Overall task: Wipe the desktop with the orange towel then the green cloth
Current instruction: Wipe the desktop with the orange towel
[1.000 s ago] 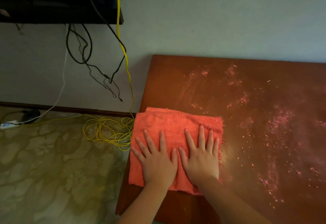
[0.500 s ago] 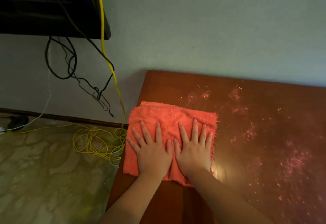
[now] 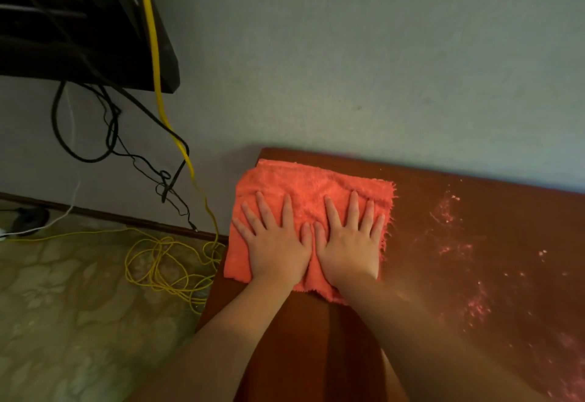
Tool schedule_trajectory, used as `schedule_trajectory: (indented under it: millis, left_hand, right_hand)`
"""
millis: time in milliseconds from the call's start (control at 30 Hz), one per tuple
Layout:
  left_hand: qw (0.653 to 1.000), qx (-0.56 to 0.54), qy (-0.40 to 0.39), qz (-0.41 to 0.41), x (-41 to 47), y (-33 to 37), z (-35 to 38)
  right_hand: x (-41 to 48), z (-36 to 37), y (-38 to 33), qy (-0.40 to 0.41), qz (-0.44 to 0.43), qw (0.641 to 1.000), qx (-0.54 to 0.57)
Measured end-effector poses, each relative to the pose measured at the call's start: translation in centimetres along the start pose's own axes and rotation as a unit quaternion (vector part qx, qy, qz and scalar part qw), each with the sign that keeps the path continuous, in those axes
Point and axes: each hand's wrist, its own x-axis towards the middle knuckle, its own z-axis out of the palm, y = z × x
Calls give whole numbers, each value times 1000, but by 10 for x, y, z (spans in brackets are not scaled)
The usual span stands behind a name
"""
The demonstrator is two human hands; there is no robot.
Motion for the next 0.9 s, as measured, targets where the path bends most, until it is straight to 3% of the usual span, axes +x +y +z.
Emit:
schedule_trajectory:
  millis: [500, 733, 900]
  left_hand:
    - [1000, -11, 16, -8, 123, 36, -8]
    - [999, -5, 18, -30, 124, 43, -9]
    - [999, -39, 12, -15, 101, 95, 0]
  right_hand:
    - [136, -14, 22, 46, -55, 997, -3]
    - [143, -18, 46, 50, -126, 990, 35]
    - [130, -25, 108, 57, -107, 992, 19]
